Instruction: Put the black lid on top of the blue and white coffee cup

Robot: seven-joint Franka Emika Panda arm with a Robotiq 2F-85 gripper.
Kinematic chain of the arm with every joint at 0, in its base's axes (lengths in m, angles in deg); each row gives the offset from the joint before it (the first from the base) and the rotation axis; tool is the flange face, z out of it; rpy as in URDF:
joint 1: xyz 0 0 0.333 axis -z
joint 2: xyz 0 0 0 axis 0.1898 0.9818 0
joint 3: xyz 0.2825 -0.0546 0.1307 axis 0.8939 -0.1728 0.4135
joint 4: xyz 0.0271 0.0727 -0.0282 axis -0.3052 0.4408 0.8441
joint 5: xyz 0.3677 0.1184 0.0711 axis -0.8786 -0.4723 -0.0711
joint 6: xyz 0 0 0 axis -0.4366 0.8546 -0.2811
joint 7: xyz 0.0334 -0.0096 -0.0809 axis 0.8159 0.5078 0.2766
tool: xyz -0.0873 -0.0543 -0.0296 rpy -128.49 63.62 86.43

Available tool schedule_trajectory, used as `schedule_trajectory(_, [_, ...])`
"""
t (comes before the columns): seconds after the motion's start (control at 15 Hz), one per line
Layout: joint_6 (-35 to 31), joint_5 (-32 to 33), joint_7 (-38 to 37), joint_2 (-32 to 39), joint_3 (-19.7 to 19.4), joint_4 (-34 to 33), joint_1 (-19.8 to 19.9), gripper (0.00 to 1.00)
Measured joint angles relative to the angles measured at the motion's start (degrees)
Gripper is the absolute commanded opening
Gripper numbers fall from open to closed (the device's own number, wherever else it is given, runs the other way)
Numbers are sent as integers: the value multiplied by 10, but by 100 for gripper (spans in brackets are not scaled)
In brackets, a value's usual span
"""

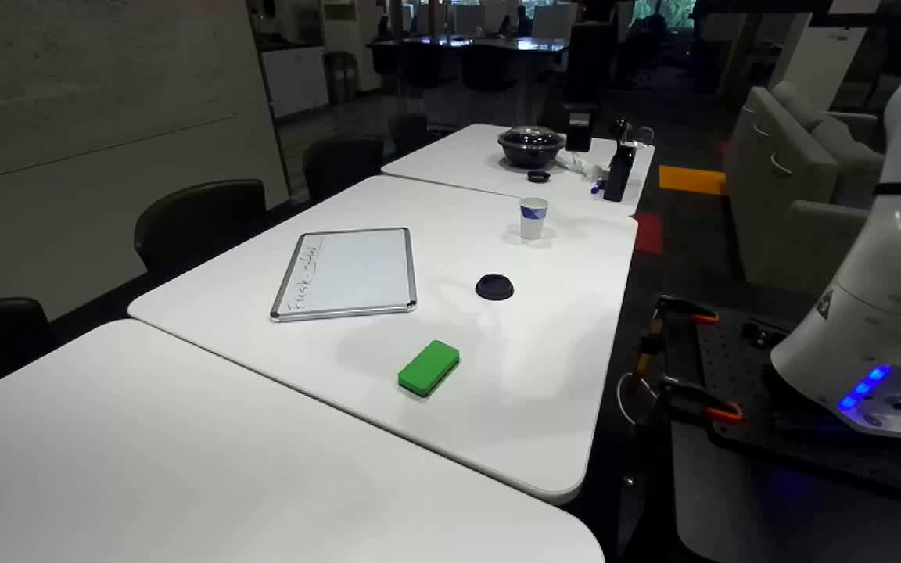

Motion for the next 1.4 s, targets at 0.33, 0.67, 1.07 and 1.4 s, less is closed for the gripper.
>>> schedule_trajectory(0.33, [-2, 1, 0, 0, -2, 0, 0, 100])
schedule_trajectory(0.67, [-47, 37, 14, 14, -47, 0, 16, 100])
schedule_trajectory(1.07, [-185, 96, 69, 111, -128, 0, 76, 100])
schedule_trajectory(1.4, [-309, 101, 58, 247, -158, -5, 99, 100])
